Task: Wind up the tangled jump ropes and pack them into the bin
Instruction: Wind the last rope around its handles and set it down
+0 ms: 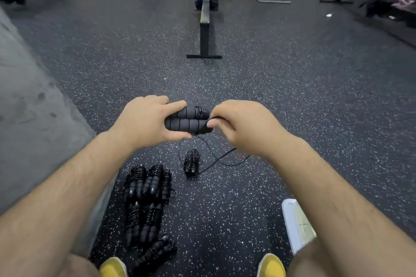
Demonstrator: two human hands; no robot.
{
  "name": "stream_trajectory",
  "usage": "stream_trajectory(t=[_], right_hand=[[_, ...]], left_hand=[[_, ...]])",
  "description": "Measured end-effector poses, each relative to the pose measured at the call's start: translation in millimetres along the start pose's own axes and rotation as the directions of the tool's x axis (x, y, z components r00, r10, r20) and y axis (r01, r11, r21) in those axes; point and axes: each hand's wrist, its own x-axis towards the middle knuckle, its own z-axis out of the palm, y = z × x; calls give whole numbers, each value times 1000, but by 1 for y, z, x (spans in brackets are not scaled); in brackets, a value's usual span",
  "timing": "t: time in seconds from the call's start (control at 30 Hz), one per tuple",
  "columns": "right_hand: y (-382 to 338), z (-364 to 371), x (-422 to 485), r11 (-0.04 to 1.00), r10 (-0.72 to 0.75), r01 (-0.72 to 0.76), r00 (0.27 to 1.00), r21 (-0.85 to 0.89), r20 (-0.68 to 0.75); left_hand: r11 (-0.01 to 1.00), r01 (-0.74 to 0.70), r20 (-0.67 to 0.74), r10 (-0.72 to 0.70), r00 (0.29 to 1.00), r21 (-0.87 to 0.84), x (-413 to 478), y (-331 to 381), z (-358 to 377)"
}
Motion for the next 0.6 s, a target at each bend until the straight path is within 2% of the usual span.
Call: stream_trajectory(t=[0.23, 0.33, 0.5, 0.6], right_hand=[[31, 6, 4, 991, -7, 20, 995, 134, -99], [40, 10, 6, 981, 18, 7, 992, 192, -126], [42, 18, 10, 923, 121, -61, 983, 381, -136], [28, 27, 11, 812, 180, -106, 981, 574, -74]], left_hand=[[988, -92, 78, 102, 992, -123, -3, 14, -9], [961, -105, 120, 139, 983, -255, -6, 22, -14], [897, -75, 45, 105, 993, -435, -10, 34, -33], [896, -41, -29, 31, 999, -442, -13, 37, -42]])
